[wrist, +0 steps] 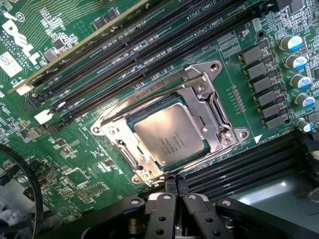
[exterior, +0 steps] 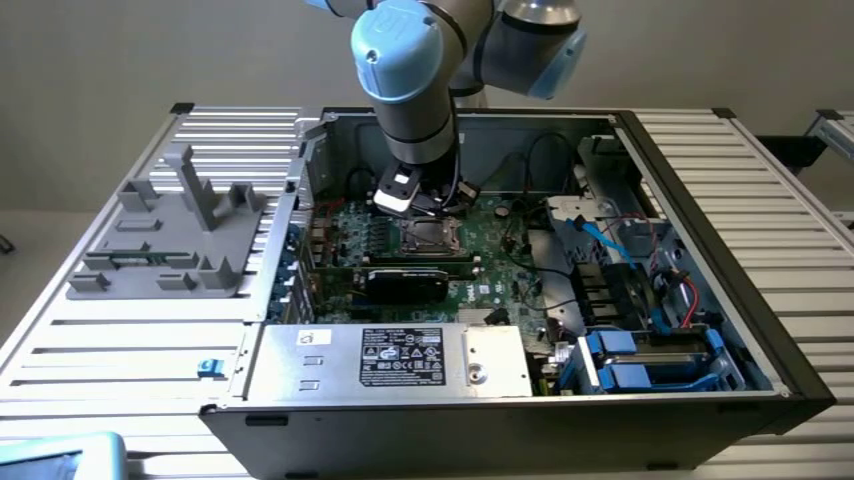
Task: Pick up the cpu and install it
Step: 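Install the first cpu locking lever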
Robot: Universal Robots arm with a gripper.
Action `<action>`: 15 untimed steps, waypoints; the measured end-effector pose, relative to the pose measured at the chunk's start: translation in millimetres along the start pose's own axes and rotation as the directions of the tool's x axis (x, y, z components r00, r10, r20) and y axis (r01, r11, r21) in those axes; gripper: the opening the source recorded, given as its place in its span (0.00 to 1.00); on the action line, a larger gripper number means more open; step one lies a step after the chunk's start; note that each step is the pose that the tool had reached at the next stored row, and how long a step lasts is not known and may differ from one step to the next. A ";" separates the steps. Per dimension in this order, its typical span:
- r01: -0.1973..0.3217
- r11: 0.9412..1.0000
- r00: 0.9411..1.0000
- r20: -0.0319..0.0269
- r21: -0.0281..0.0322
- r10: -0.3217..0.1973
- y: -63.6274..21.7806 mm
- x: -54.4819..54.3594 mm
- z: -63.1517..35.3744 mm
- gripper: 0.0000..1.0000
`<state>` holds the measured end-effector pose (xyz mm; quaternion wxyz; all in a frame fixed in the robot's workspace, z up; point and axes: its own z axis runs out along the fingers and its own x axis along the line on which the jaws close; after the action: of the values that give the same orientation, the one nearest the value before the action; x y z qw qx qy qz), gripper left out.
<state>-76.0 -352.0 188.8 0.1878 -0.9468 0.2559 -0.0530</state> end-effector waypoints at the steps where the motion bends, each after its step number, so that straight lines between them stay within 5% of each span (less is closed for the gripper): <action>1: 0.000 1.000 1.000 -0.001 0.001 0.000 0.0 0.0 0.0 0.12; 15: 0.001 1.000 1.000 -0.001 0.002 -0.001 0.0 0.0 -0.1 0.12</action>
<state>-76.0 -352.0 188.9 0.1885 -0.9467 0.2557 -0.0539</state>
